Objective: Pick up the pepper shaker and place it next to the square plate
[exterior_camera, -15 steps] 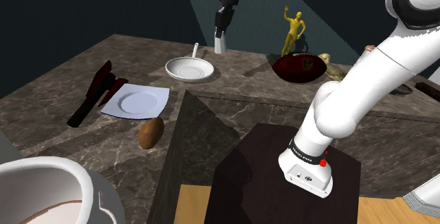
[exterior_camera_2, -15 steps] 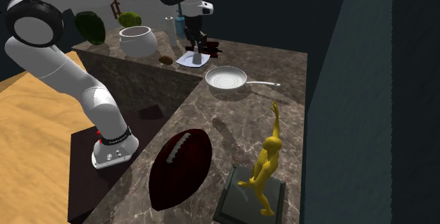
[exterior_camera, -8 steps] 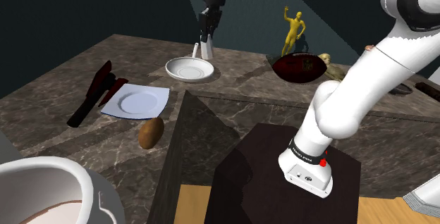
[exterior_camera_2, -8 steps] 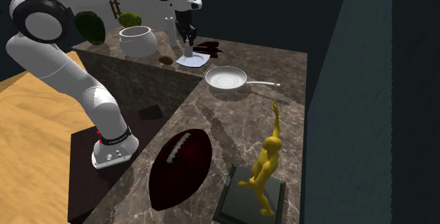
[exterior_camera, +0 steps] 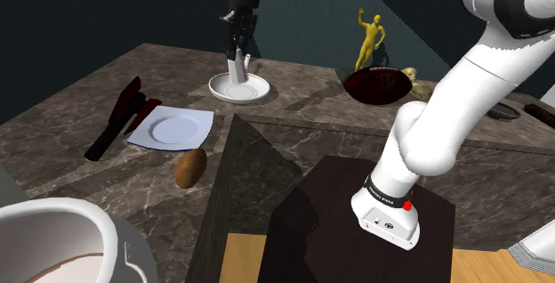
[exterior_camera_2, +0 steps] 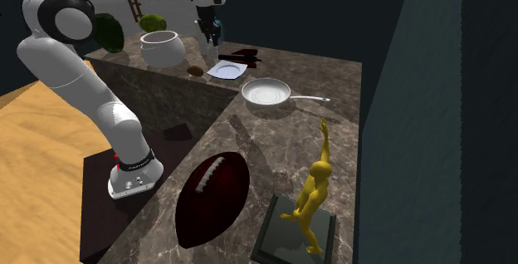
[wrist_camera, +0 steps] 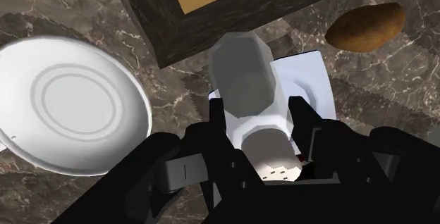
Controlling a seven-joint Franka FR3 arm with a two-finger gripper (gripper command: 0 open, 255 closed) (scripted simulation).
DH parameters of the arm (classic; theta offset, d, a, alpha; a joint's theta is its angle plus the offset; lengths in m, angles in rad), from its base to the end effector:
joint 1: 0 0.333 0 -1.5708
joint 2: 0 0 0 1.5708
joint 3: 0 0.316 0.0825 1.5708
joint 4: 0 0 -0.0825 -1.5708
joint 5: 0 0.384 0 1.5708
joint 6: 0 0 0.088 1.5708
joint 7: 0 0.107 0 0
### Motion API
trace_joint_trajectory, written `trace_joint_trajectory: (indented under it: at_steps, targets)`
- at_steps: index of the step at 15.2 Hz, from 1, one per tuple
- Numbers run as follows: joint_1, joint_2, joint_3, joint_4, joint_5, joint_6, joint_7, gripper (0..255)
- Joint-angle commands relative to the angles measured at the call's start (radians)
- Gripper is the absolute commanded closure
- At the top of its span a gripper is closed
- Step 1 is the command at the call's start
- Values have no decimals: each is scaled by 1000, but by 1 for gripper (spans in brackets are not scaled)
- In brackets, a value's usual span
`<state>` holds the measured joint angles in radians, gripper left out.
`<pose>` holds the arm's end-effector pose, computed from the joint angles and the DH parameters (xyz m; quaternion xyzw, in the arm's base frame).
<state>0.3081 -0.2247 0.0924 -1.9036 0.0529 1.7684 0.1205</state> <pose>0.4552 0.2025 0.6008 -0.9898 -0.1347 -0.0387 0.0267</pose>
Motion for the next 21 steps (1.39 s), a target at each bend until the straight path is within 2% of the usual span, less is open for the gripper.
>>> trace_joint_trajectory:
  at_steps: [1, 11, 16, 18, 21]
  targets:
    - [20, 30, 35, 26, 0, 6, 56, 255]
    - [118, 241, 169, 263, -52, -18, 298, 255]
    - [186, 388, 221, 445, -109, -59, 417, 255]
    - [231, 477, 240, 562, -146, -93, 473, 255]
    - [228, 466, 237, 505, -142, -48, 472, 255]
